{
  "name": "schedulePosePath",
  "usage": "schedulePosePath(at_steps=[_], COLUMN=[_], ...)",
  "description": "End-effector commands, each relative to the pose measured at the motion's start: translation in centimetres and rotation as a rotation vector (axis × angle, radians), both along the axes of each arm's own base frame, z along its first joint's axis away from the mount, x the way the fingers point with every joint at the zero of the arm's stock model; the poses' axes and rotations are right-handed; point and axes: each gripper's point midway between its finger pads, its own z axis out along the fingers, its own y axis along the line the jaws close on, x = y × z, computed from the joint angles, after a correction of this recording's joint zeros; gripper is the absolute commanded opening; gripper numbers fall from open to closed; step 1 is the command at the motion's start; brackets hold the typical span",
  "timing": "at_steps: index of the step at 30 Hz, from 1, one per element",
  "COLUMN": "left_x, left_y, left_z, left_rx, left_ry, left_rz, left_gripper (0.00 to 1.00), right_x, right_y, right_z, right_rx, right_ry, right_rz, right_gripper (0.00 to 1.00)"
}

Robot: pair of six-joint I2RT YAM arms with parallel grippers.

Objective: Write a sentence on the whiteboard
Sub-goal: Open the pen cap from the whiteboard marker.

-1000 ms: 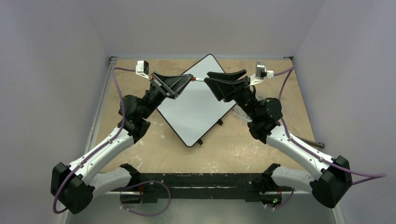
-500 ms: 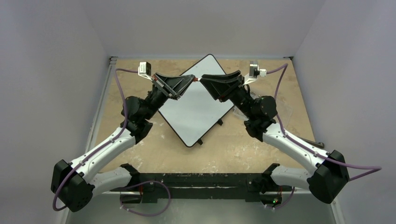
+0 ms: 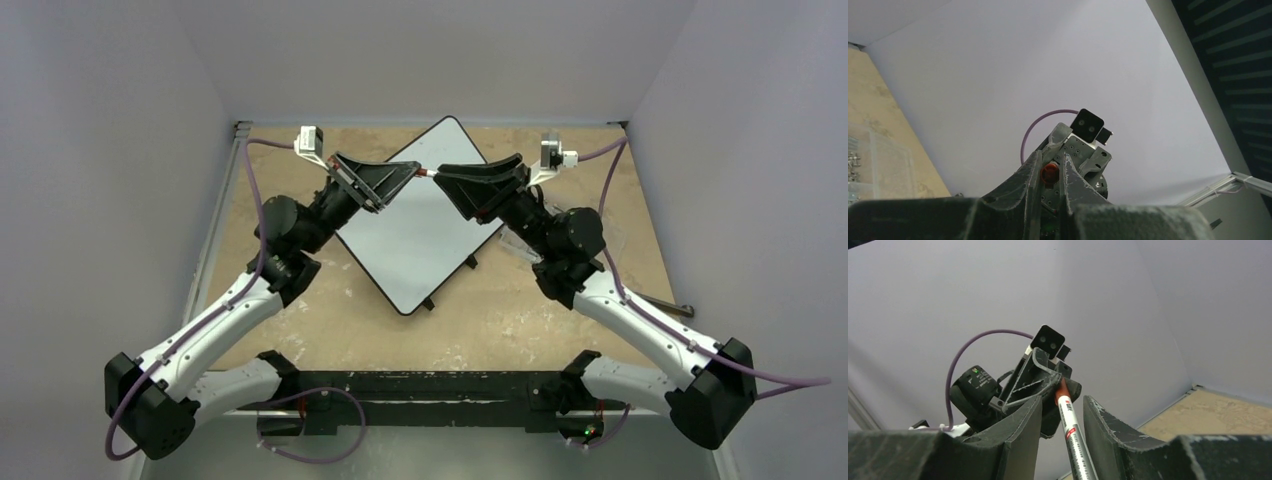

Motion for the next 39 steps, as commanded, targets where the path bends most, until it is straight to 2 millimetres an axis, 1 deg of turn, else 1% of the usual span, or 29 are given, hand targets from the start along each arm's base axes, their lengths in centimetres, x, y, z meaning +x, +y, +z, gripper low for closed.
schedulePosePath(at_steps=[1, 6, 11, 17, 26, 39], left_x=[-0.8, -0.8, -0.8, -0.8, -0.8, -0.7], left_y=[0.4, -0.1, -0.6, -0.8, -0.9, -1.0], left_z=[1.7, 2.3, 2.3, 1.9, 1.6, 1.1], left_rx=[0.091, 0.123, 0.132, 0.144, 0.155, 0.16], left_ry=[-0.082, -0.111, -0.119, -0.115, -0.104, -0.083], left_rz=[0.039, 0.023, 0.001, -0.007, -0.012, -0.016], left_gripper=[0.0, 0.0, 0.0, 0.0, 0.0, 0.0], right_x=[-1.3, -1.2, -1.1, -1.3, -1.9, -2.1], right_y=[-0.6, 0.5, 0.7, 0.6, -0.2, -0.5], right_z=[2.3, 1.3, 1.0, 1.4, 2.1, 2.5], right_rx=[-0.031, -0.085, -0.081, -0.069, -0.037, -0.003], right_ry=[-0.072, -0.047, -0.04, -0.048, -0.076, -0.084], right_rz=[-0.004, 0.035, 0.045, 0.047, 0.038, 0.041], right_gripper=[0.37, 0.36, 0.35, 0.34, 0.34, 0.29])
